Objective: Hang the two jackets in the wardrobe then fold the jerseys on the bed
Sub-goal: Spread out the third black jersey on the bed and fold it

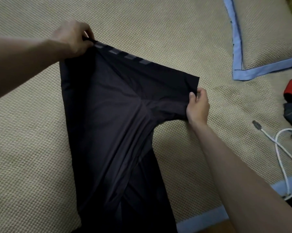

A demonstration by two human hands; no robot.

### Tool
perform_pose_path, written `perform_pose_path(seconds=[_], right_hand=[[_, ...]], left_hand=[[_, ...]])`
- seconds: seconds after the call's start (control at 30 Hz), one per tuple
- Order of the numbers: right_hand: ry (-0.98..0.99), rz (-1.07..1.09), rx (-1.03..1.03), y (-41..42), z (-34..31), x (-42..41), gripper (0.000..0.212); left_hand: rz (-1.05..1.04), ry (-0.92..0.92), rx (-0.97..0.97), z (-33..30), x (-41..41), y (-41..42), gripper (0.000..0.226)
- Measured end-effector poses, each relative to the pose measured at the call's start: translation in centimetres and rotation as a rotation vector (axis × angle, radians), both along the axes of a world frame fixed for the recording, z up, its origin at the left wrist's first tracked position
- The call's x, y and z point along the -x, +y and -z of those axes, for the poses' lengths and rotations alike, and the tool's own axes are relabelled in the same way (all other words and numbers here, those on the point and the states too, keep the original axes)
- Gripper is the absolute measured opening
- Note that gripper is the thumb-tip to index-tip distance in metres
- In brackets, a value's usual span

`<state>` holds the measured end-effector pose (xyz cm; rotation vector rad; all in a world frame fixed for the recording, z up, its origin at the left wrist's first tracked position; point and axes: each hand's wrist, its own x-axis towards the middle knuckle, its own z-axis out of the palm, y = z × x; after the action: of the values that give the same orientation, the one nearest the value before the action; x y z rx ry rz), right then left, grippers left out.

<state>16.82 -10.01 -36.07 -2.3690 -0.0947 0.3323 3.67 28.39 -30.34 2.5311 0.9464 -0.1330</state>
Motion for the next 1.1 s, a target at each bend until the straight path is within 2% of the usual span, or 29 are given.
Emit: perform_pose_path(seconds=[0.13,0.27,0.5,0.63,0.8,0.9,1.0,1.07,1.1], right_hand=[[0.025,0.028,0.119,-0.7,-0.8,0.2,0.035],[0.001,-0.02,0.246,-2.2,-2.0,2.3,0.05],[0.024,-0.164,0.333,-7.1,-2.5,12.5,0.056],[0.18,-0.314,0.278,-9.5,-3.0,18.1,0.057],[0.28,-0.268,0.129,-12.3,-4.5,25.5,0.048],[0.324,-0.22,0.159,-15.0,-5.4,28.9,0.051],[0.382,-0.192,0.224,-18.0,-5.4,30.9,0.06],[0.37,-0.198,0.223,-19.4,-5.7,32.3,0.063],[0.301,-0.209,0.199,-20.0,-5.7,32.9,0.06]], left_hand=[[0.054,-0.023,-0.176,-0.3,1.3,-1.8,0.037],[0.188,-0.104,-0.323,-0.8,4.1,-6.3,0.031],[0.461,-0.126,0.034,1.0,14.2,-18.0,0.019],[0.323,-0.155,0.282,1.2,22.4,-25.0,0.013],[0.191,0.088,0.525,1.7,31.5,-30.6,0.03],[0.221,0.224,0.52,1.2,34.2,-32.9,0.042],[0.306,0.349,0.43,-0.1,35.5,-34.9,0.045],[0.311,0.34,0.338,-1.4,36.0,-36.3,0.041],[0.311,0.305,0.278,-2.2,36.1,-37.2,0.042]])
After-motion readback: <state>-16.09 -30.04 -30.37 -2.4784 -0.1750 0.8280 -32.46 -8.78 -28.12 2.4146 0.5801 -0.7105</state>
